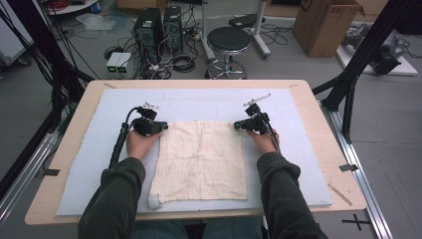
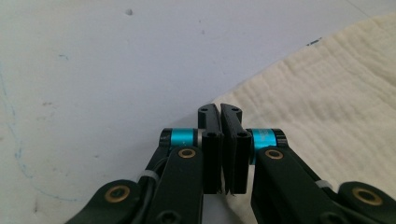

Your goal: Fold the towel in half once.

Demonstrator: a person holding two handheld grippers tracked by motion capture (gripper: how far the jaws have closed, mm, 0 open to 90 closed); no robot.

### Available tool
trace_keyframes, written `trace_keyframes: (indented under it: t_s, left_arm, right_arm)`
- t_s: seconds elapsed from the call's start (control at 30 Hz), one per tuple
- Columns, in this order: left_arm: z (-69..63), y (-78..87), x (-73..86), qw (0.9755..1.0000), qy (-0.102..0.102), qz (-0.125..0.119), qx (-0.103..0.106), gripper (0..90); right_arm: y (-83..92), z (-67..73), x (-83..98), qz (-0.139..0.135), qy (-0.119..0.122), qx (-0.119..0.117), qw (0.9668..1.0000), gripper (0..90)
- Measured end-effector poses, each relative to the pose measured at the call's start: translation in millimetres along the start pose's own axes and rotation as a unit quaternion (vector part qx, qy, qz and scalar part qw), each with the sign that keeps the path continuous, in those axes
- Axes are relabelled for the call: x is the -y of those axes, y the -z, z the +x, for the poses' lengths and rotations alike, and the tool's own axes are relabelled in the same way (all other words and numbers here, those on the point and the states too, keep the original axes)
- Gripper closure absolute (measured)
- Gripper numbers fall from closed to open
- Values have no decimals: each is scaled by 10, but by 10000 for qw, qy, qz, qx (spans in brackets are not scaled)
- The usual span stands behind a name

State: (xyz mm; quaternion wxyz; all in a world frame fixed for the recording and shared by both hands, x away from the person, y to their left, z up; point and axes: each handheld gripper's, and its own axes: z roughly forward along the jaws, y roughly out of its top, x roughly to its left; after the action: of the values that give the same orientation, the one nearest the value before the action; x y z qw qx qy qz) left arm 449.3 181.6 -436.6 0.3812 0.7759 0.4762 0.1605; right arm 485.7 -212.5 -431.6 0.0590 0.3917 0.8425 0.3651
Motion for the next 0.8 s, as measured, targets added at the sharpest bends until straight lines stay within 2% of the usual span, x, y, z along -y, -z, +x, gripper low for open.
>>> trace_keyframes:
  t_s: [0.17,0.23,0.27,0.4,0.53,0.7,0.8]
  left_arm:
    - [19,94,-58,9998,10,-183,55,872]
    - [24,142,-108,9997,-11,-248,63,872]
    - [28,201,-171,9994,-81,-324,53,872]
    - [53,289,-258,9989,-100,-447,-9,872]
    - [92,358,-280,9981,7,-607,-36,872]
    - [80,387,-250,9984,-42,-564,97,872]
    - [71,414,-225,9983,-71,-576,104,872]
  right_arm:
    - [63,15,-50,-101,-45,-11,9999,864]
    - [121,29,-127,-256,-2,-6,9997,865]
    - [142,42,-160,-275,7,1,9996,866]
    - [208,67,-264,-400,93,-1,9992,868]
    - [339,54,-341,-682,-23,-34,9977,868]
    - [323,17,-289,-531,-121,-92,9985,868]
    - [318,36,-265,-513,-93,-104,9986,868]
